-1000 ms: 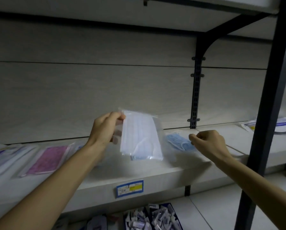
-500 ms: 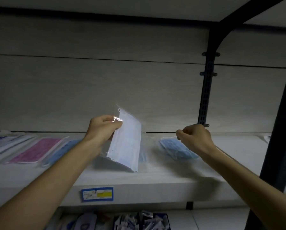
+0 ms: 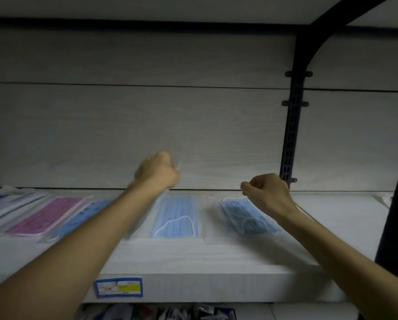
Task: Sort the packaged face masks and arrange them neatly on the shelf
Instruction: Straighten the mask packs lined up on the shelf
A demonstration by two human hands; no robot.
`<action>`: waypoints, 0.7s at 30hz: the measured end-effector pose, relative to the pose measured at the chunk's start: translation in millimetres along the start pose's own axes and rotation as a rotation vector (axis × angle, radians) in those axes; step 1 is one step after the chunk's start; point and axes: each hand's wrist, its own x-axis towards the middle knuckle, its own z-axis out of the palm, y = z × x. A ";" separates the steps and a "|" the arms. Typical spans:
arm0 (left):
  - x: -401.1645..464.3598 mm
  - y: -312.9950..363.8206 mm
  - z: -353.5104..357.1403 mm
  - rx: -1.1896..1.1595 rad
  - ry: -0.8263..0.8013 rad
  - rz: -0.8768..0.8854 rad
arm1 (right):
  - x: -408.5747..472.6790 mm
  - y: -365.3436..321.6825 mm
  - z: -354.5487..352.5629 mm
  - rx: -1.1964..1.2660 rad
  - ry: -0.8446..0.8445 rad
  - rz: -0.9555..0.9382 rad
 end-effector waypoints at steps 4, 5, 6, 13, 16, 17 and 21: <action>-1.9 9.3 36.1 0.016 -0.123 -0.023 | 3.1 2.2 4.5 -0.023 0.012 -0.008; -0.3 9.8 43.2 -0.026 -0.153 -0.040 | 3.4 3.2 5.9 -0.026 0.011 -0.007; 1.3 9.8 49.0 -0.061 -0.179 -0.057 | 3.3 3.9 7.2 -0.029 0.009 -0.007; 8.1 3.9 72.5 -0.119 -0.235 -0.065 | 5.4 9.4 13.6 -0.009 -0.009 0.008; 9.8 -5.0 73.0 -0.116 -0.209 -0.047 | 5.6 8.9 12.8 -0.021 -0.019 0.004; 8.3 -7.0 70.7 -0.128 -0.208 -0.039 | 5.9 8.4 12.3 -0.025 -0.020 -0.002; -2.9 -16.8 55.5 -0.114 -0.145 0.045 | 7.4 3.6 10.6 -0.054 -0.014 -0.043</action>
